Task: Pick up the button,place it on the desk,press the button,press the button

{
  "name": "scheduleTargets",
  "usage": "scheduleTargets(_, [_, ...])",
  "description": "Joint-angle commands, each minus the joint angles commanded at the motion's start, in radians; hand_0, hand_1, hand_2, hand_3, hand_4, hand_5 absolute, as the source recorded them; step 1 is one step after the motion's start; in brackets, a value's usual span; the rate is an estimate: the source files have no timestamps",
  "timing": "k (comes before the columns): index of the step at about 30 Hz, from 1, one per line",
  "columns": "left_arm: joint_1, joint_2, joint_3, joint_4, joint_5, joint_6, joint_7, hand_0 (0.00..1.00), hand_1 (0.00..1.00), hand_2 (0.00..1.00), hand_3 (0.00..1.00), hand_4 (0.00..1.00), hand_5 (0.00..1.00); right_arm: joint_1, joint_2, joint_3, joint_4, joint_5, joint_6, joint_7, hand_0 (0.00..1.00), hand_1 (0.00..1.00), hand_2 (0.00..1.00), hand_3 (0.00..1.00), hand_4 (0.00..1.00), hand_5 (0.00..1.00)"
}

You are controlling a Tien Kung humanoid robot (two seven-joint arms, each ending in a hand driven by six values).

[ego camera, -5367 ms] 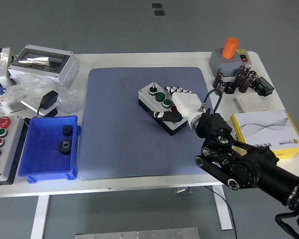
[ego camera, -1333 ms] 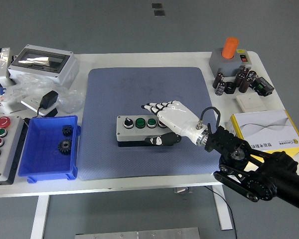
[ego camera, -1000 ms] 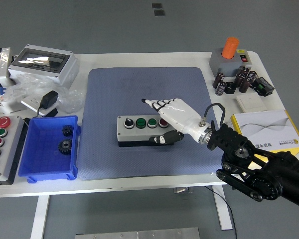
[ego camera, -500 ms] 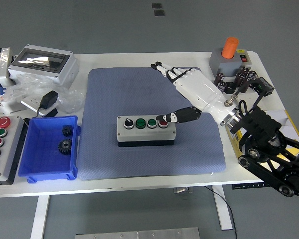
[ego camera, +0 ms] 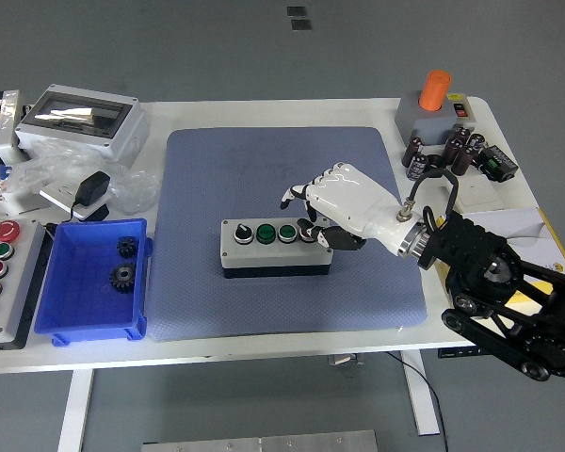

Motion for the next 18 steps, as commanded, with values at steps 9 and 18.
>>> scheduleTargets(9, [-0.002, 0.002, -0.002, 0.000, 0.004, 0.000, -0.001, 0.733, 0.738, 0.655, 0.703, 0.911, 0.357, 0.008, 0.026, -0.045, -0.052, -0.013, 0.004, -0.018, 0.132, 0.120, 0.132, 0.657, 0.249, 0.002])
scheduleTargets(18, [-0.003, 0.002, -0.002, 0.000, 0.004, -0.001, -0.005, 0.734, 0.739, 0.656, 0.705, 0.916, 0.370, 0.007, 0.052, -0.057, -0.112, -0.020, 0.010, -0.020, 0.126, 0.118, 0.130, 0.658, 0.252, 0.002])
